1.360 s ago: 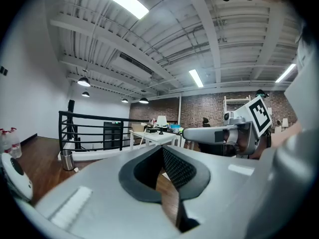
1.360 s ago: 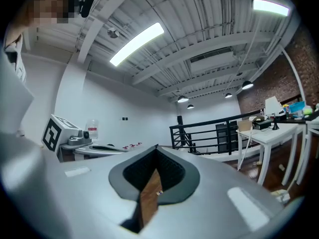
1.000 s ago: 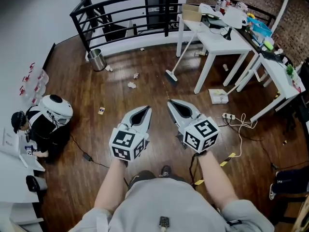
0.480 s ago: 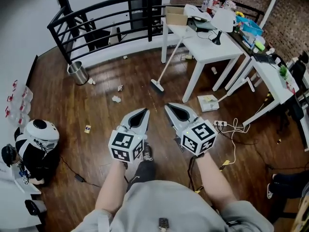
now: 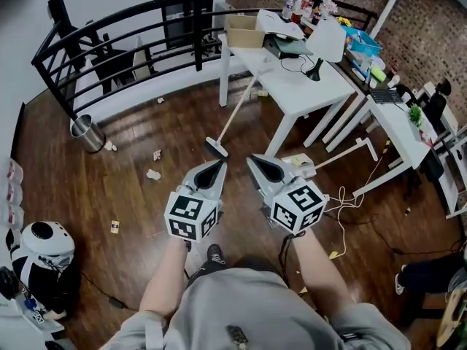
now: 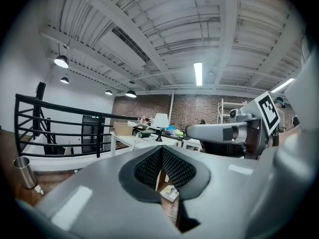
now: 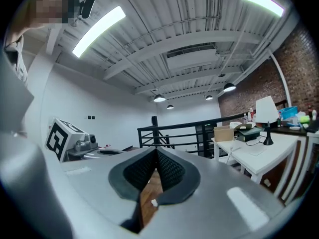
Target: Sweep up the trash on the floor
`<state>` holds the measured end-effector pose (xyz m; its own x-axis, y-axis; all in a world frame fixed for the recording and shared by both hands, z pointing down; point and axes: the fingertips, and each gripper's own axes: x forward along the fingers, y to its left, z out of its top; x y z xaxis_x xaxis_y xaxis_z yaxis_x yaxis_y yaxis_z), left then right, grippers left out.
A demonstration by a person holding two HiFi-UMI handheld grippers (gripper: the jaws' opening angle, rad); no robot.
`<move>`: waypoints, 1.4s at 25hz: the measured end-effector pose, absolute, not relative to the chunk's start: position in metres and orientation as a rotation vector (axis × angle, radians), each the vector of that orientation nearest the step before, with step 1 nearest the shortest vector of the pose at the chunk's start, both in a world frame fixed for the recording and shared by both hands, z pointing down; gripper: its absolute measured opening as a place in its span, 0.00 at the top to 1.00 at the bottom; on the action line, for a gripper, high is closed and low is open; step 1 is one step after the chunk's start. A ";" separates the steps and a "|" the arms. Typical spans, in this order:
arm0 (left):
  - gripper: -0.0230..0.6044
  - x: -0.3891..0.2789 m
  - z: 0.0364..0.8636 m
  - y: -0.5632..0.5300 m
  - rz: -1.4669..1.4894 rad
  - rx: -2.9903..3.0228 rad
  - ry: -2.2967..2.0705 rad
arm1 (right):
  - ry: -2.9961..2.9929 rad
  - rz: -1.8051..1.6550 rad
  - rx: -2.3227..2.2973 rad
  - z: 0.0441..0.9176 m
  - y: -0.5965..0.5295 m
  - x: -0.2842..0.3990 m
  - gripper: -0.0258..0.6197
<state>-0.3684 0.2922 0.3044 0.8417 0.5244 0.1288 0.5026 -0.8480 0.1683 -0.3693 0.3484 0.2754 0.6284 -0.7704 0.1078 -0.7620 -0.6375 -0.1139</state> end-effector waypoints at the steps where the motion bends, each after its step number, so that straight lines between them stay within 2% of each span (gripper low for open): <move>1: 0.95 -0.355 0.303 0.292 0.260 2.889 0.822 | 1.301 -0.230 -2.787 0.275 0.348 -0.357 0.96; 8: 0.95 -0.266 0.318 0.310 0.316 2.888 0.872 | 1.254 -0.213 -2.760 0.281 0.364 -0.260 0.96; 18: 0.95 -0.110 0.334 0.357 0.359 2.919 0.812 | 1.332 -0.174 -2.822 0.290 0.398 -0.084 0.96; 35: 0.95 0.050 0.353 0.342 0.397 2.912 0.791 | 1.406 -0.327 -2.803 0.326 0.372 0.069 0.96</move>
<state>0.0503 0.3417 0.3529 0.8311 0.5091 0.2238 0.4835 -0.8603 0.1615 0.0693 0.3721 0.3262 0.5806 -0.7918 0.1894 -0.7942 -0.6021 -0.0823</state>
